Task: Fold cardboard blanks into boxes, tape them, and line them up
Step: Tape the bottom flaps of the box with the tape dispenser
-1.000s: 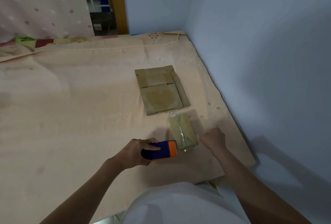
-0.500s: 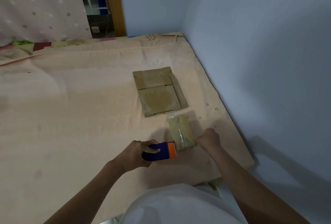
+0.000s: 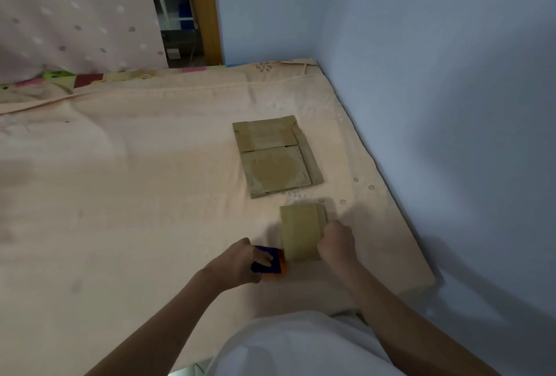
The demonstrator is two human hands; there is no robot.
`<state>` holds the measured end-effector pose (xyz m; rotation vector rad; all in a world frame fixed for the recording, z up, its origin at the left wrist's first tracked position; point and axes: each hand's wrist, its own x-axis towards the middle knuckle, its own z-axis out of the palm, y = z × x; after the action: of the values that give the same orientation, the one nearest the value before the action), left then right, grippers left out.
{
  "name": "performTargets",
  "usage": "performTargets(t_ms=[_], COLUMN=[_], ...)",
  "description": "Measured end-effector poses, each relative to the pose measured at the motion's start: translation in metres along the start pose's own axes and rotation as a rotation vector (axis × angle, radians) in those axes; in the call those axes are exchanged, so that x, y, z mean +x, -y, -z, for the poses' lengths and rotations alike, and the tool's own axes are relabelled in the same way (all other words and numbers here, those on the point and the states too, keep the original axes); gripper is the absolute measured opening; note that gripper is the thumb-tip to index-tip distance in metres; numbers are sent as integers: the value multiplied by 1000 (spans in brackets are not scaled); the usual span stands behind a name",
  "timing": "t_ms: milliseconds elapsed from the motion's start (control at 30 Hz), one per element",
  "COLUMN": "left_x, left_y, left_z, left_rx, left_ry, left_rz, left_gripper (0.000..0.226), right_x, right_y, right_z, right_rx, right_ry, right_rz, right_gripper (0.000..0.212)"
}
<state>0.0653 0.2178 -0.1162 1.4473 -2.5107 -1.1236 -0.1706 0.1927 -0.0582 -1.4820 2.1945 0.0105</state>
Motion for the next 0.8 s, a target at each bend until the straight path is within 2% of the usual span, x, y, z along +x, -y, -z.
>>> performTargets(t_ms=[133,267,400,500,633,733,800], left_x=[-4,-7,-8,-8,-7,-7,-7], left_y=[8,12,10,10,8,8,7], left_z=[-17,-19,-17,-17,-19,-18,-17], left_rx=[-66,-90,-95,-112,-101,-102,-104], left_ry=[-40,-23,-26,-29,-32,-31,-37], left_rz=[105,119,117,129,125,126,124], left_gripper=[53,54,53,53,52,52,52], right_x=[8,15,21,24,19,21,20], right_y=[-4,-8,2,6,21,35,44], right_z=[-2,-2,-19,-24,-23,-31,-34], right_rx=[-11,63,17,-74,-222,-181,-166], right_ry=[87,317,401,294,118,156,203], right_rz=[14,-48,-92,-115,9,18,-16], right_gripper=[12,54,79,82,84,81,98])
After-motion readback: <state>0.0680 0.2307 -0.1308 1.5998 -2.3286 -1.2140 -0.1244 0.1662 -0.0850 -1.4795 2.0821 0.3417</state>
